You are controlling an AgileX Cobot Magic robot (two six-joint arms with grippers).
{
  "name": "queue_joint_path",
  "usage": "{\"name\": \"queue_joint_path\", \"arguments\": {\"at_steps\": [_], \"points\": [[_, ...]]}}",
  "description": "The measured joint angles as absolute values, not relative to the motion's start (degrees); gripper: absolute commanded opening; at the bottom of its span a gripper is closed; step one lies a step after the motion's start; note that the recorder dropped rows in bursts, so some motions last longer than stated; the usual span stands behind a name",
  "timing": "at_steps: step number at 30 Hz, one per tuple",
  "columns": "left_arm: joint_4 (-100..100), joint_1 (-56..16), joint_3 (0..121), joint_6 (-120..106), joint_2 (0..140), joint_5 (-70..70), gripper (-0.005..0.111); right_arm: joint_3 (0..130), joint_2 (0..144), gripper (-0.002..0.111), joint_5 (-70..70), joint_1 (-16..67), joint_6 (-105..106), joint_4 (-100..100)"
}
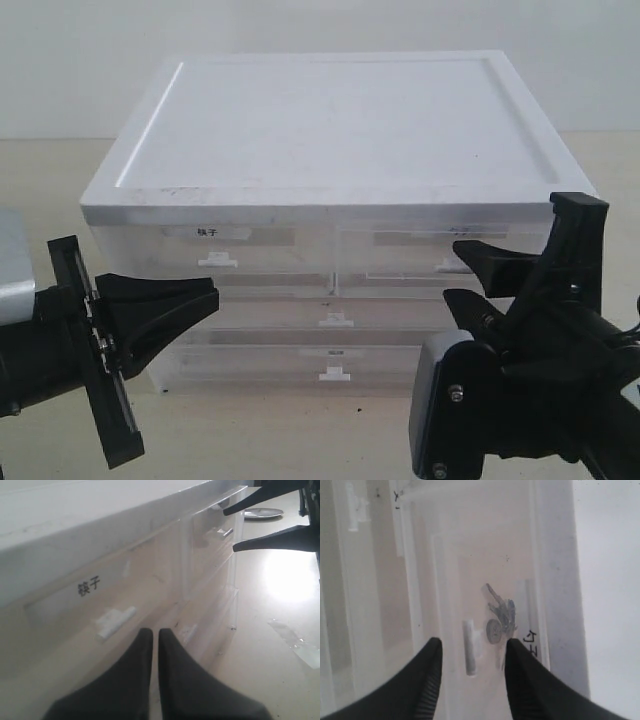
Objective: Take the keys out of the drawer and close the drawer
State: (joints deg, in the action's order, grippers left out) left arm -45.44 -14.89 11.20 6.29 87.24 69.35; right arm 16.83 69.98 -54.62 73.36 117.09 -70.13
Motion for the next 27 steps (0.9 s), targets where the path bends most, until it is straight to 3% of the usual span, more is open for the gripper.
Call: {"name": "queue_joint_path", "arguments": {"at_steps": [8, 11, 13, 19, 27], "points": [[-45.55, -14.89, 11.20, 6.29, 87.24, 69.35, 0.005, 16.83, 69.98, 0.036, -54.60, 73.36, 117.50, -70.86], [-45.55, -14.89, 11.20, 6.29, 87.24, 69.35, 0.005, 16.83, 69.98, 0.027, -54.60, 73.36, 117.63, -71.16], [-45.55, -14.89, 11.20, 6.29, 87.24, 69.35, 0.005, 16.83, 69.98, 0.014, -54.60, 73.36, 117.70, -71.39], [-45.55, -14.89, 11.20, 6.29, 87.24, 69.35, 0.005, 16.83, 69.98, 0.001, -54.60, 73.26, 118.64, -72.19], [-45.55, -14.89, 11.20, 6.29, 87.24, 69.35, 0.005, 16.83, 69.98, 0.000, -54.81, 73.26, 121.39, -73.16]]}}
